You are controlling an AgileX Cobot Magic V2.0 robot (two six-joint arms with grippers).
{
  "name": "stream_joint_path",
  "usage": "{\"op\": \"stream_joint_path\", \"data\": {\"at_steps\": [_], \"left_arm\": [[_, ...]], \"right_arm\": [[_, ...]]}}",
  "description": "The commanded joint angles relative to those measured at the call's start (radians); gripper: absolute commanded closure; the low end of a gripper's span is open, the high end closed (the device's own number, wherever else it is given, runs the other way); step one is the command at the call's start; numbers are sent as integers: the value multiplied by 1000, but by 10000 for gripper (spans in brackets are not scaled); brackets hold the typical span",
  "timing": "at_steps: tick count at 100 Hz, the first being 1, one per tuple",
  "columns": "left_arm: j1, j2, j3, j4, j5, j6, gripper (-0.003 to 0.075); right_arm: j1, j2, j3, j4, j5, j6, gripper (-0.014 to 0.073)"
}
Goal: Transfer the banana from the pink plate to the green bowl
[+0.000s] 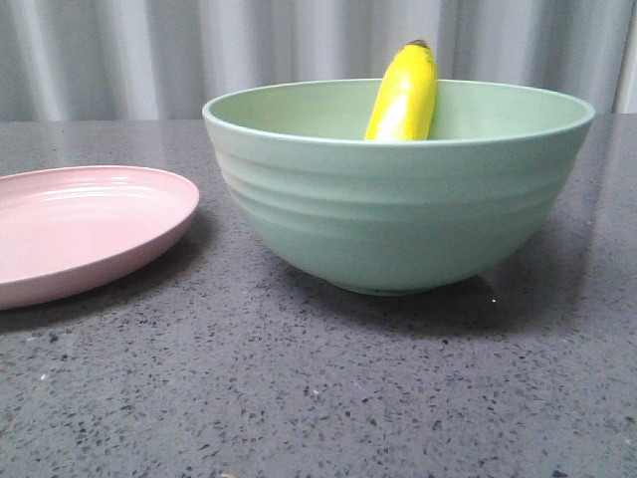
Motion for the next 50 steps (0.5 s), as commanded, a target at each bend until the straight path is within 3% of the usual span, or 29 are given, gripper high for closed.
{"op": "stream_joint_path", "data": {"at_steps": [1, 50], "left_arm": [[2, -29, 10, 0, -50, -9, 741], [2, -29, 10, -6, -50, -9, 741]], "right_arm": [[-38, -38, 20, -22, 30, 10, 665], [-47, -49, 20, -21, 372, 10, 665]]}}
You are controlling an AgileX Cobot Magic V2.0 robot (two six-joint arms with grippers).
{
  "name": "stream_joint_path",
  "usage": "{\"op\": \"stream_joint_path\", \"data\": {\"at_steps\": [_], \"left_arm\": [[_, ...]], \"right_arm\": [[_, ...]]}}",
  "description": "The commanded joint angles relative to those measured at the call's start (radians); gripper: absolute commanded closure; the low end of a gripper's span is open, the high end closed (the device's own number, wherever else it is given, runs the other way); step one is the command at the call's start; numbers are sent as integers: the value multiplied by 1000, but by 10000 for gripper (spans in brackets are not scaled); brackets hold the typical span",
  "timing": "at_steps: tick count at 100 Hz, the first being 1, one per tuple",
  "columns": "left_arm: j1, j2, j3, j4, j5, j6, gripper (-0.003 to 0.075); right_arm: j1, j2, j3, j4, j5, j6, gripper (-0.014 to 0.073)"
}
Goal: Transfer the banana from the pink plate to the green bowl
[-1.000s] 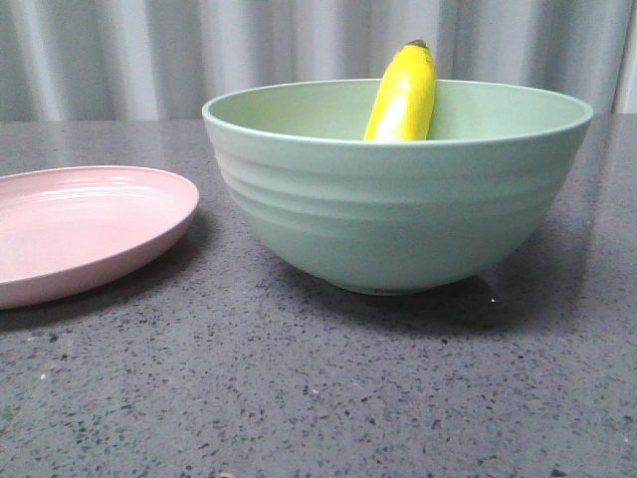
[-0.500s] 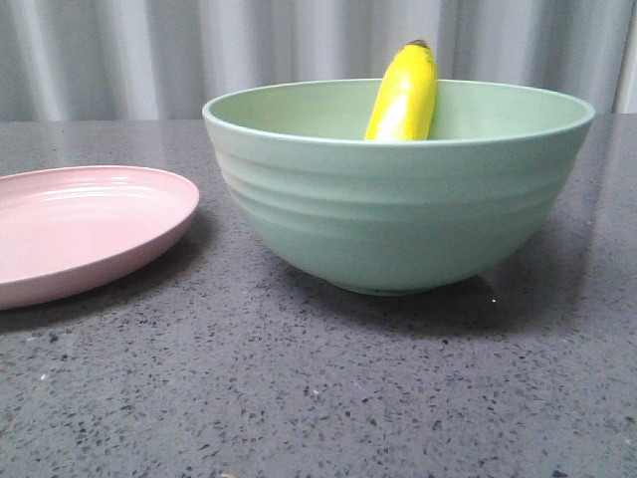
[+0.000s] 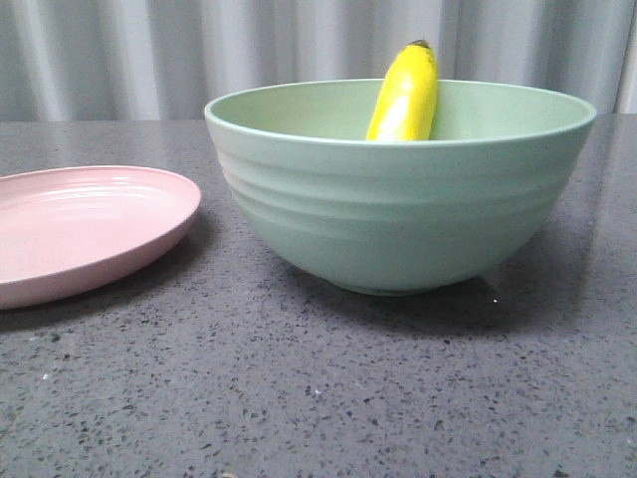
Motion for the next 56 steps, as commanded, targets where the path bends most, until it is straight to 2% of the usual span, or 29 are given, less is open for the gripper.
{"op": "stream_joint_path", "data": {"at_steps": [1, 56], "left_arm": [[2, -29, 10, -6, -50, -9, 741], [2, -29, 10, -6, -50, -9, 741]], "right_arm": [[-7, -23, 20, -12, 18, 4, 665], [-7, -23, 20, -12, 13, 4, 665]]}}
